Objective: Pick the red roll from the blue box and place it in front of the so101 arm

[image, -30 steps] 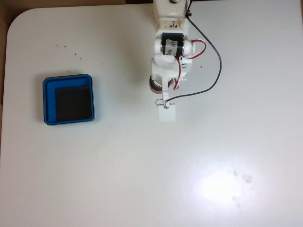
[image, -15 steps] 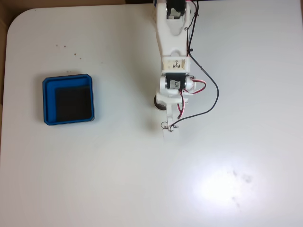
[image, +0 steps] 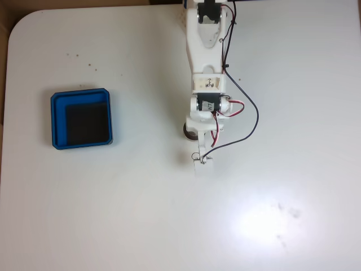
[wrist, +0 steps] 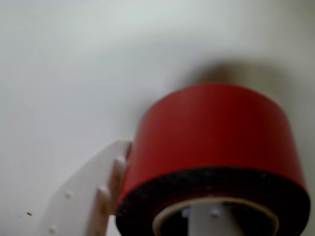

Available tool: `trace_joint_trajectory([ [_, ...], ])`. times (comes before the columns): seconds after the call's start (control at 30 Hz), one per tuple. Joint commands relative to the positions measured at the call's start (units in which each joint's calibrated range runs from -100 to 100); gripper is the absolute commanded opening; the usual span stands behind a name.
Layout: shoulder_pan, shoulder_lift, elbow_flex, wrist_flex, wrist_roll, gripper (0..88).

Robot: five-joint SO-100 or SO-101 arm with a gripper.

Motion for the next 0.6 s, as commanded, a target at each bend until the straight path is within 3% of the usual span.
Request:
trace_joint_trajectory([
  [0.0,0.51,-1.05,1.97,-3.27,-0.24,1.5],
  [0.57,-1.44,-25.05,23.36,-4.09,-0.06,1.5],
])
